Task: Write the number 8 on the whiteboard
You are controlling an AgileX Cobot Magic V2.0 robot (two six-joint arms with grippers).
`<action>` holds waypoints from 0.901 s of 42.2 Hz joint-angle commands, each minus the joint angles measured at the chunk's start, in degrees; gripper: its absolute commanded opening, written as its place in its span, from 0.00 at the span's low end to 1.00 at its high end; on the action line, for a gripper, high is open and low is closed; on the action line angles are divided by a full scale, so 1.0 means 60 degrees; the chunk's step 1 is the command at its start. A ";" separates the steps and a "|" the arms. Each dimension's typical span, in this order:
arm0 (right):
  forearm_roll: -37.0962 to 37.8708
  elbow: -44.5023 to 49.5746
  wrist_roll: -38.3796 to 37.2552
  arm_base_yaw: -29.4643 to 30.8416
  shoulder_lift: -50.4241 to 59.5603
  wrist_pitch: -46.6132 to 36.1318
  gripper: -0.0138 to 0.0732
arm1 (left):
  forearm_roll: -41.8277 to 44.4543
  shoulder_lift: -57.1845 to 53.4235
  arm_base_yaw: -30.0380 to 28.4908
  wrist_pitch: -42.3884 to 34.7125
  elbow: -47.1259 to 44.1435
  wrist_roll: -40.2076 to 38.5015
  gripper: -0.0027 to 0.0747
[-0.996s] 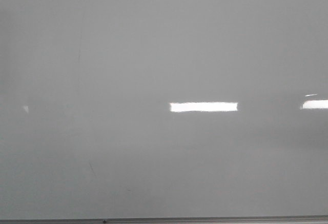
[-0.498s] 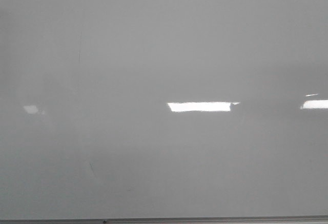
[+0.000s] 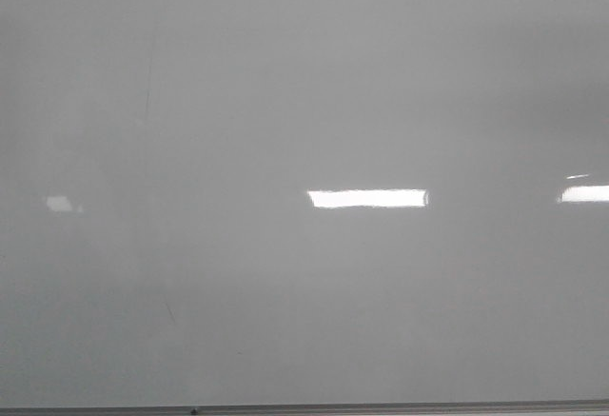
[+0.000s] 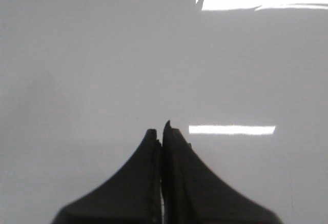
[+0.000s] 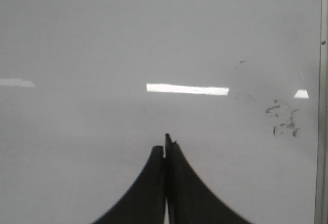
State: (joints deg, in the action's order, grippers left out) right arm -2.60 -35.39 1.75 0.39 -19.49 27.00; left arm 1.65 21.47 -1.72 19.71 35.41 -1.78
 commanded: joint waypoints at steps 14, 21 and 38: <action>-0.0010 -0.0245 0.0006 0.0050 -0.1834 -0.0809 0.08 | 0.0018 0.1930 -0.0008 0.0504 0.0340 -0.0099 0.01; -0.0010 -0.0245 0.0082 -0.0013 -0.2578 -0.0485 0.08 | -0.0024 0.2351 -0.0008 0.0501 0.0340 -0.0099 0.01; -0.0085 -0.0245 0.0637 -0.0811 -0.3795 -0.0396 0.76 | -0.0108 0.3183 -0.0008 0.0776 0.0354 -0.0099 0.35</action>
State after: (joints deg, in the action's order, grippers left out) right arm -2.73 -35.26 4.90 -4.16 -40.95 28.50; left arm 1.49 39.18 -1.72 28.29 35.50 -1.78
